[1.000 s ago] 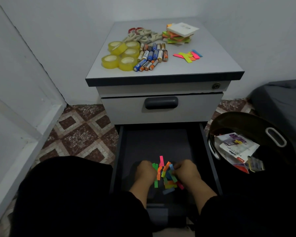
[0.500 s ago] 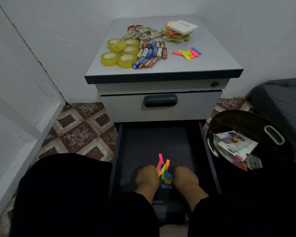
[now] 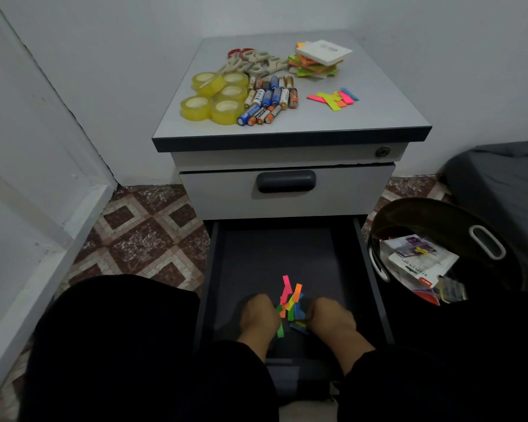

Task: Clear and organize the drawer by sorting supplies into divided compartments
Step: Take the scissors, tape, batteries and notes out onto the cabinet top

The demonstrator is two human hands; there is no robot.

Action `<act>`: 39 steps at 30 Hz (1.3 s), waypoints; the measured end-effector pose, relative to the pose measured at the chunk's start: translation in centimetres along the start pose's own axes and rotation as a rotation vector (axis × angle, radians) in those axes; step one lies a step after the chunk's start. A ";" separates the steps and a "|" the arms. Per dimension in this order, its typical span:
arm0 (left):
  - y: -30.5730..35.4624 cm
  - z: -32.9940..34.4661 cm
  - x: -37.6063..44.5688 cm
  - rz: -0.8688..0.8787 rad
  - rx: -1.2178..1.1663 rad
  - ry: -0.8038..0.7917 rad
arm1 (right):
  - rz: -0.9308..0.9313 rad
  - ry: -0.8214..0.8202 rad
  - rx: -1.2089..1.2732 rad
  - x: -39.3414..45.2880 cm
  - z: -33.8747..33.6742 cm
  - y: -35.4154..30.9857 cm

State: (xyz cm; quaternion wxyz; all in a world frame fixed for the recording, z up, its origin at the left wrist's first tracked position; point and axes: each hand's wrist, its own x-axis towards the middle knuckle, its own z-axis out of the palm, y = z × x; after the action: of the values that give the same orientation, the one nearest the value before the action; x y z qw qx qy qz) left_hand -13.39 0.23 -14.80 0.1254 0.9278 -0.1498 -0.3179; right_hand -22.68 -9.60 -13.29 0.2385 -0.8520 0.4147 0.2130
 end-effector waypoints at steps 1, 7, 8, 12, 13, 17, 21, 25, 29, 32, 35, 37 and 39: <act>0.0 -0.2 -0.1 -0.009 -0.020 -0.003 | 0.012 -0.005 0.043 0.0 -0.2 0.0; 0.5 -1.2 -0.2 -0.028 -0.201 -0.025 | 0.081 0.001 0.397 -0.1 -1.2 0.1; 0.6 -1.5 -0.1 -0.015 -0.263 -0.026 | 0.086 0.005 0.482 -0.2 -1.6 0.0; 1.5 -3.5 -0.9 0.071 -0.522 0.018 | 0.080 0.032 0.792 -0.4 -3.6 -0.5; 1.8 -4.1 -1.1 0.091 -0.576 0.028 | 0.065 0.049 0.870 -0.7 -4.2 -0.6; 3.4 -7.2 -2.9 0.203 -0.774 0.085 | -0.069 0.151 1.049 -2.2 -7.4 -1.5; 7.1 -12.1 -5.6 0.446 -0.882 0.218 | -0.261 0.438 1.171 -4.5 -13.1 -3.2; 11.9 -17.4 -6.7 0.618 -0.899 0.386 | -0.417 0.788 1.188 -5.8 -19.5 -4.6; 17.3 -21.5 -6.3 0.722 -0.767 0.522 | -0.406 0.972 1.046 -4.4 -25.8 -5.5; 20.6 -23.1 -5.6 0.721 -0.580 0.578 | -0.369 0.977 0.935 -2.2 -28.7 -5.9; 22.6 -23.6 -4.7 0.665 -0.516 0.580 | -0.387 0.931 0.860 -0.3 -30.2 -6.0; 23.3 -23.7 -4.1 0.656 -0.502 0.563 | -0.401 0.917 0.834 0.5 -30.6 -5.9; 23.4 -23.7 -3.6 0.659 -0.491 0.552 | -0.407 0.919 0.842 1.0 -30.6 -5.7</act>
State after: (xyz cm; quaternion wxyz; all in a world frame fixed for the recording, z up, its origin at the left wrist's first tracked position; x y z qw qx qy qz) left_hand -5.86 -16.87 13.03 0.4690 0.8237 -0.3173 -0.0295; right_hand -12.46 -24.96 11.83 0.3859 -0.7514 0.3527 -0.4025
